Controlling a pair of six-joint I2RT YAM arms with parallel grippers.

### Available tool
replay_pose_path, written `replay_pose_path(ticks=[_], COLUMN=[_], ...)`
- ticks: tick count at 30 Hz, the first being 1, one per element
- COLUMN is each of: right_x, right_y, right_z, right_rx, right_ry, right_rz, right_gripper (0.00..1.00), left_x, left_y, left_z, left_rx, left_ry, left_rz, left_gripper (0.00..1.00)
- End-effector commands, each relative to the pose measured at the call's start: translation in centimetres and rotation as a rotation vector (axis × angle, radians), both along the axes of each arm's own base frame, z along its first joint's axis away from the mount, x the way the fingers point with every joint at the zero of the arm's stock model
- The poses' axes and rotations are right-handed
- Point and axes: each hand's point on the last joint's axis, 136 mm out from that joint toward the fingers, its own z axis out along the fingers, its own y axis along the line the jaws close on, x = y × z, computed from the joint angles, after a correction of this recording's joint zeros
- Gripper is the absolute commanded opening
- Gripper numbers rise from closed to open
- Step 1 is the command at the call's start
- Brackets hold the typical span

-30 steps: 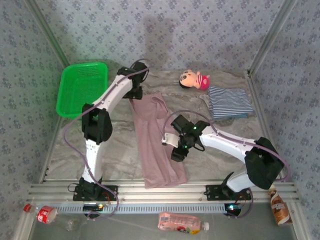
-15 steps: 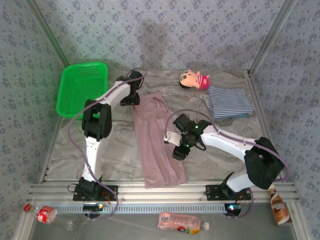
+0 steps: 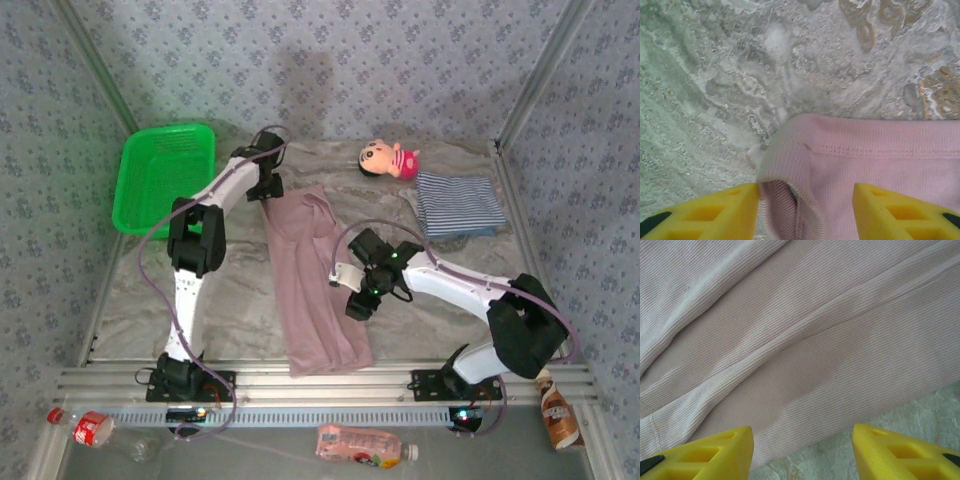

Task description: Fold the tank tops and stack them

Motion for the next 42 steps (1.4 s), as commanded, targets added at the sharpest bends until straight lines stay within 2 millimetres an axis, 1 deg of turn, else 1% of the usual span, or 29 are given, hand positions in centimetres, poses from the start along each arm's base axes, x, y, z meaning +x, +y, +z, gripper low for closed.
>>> replay_pose_path(ticks=[1,4,9,13,20,24,26,28,31,33,35,37,40,42], right_x=[-0.1,-0.1,-0.1,0.0,-0.3,-0.7,-0.7,-1.2,-1.9,-2.2,-2.9,-3.4,-4.2,-5.0], right_y=[-0.3,-0.4,-0.5,-0.5,-0.7,-0.6,-0.2,0.1,1.3,2.1,2.4,2.6,2.9,2.9], right_z=[0.2,0.2,0.0,0.1,-0.5,-1.1,-1.3,-1.5,-1.3,-1.2,-1.4,-1.5,-1.6,-1.9], right_rx=[0.012,0.01,0.015,0.019,0.012,-0.002,0.009,0.011,0.052,0.065,0.052,0.051,0.053,0.049], right_ry=[0.005,0.009,0.013,0.009,0.028,0.042,0.027,0.016,-0.022,-0.055,-0.077,-0.104,-0.137,-0.151], right_rz=[-0.021,-0.025,-0.036,-0.044,-0.06,-0.048,-0.034,-0.006,0.048,0.086,0.16,0.211,0.293,0.349], right_gripper=[0.57,0.57,0.57,0.56,0.56,0.55,0.55,0.54,0.55,0.56,0.57,0.58,0.59,0.6], left_x=[0.5,0.6,1.3,1.6,2.3,2.6,2.5,2.4,2.4,2.6,3.1,3.7,4.4,4.5], left_y=[-1.3,-1.7,-2.3,-2.6,-3.2,-3.5,-3.7,-3.7,-3.1,-2.6,-2.5,-3.1,-4.4,-4.8], left_z=[-1.0,-1.4,-1.3,-2.1,-2.6,-3.7,-4.3,-5.0,-6.0,-6.1,-5.6,-4.3,-1.8,0.0], left_rx=[-0.03,-0.031,-0.051,-0.055,-0.062,-0.053,-0.046,-0.027,0.019,0.055,0.064,0.04,-0.002,-0.023], left_ry=[0.011,0.026,0.014,0.025,0.018,0.035,0.05,0.067,0.087,0.091,0.076,0.045,-0.013,-0.038], left_rz=[-0.032,-0.042,-0.056,-0.062,-0.069,-0.079,-0.083,-0.089,-0.097,-0.1,-0.102,-0.112,-0.147,-0.154], left_gripper=[0.52,0.52,0.52,0.52,0.51,0.51,0.51,0.51,0.51,0.52,0.52,0.52,0.53,0.54])
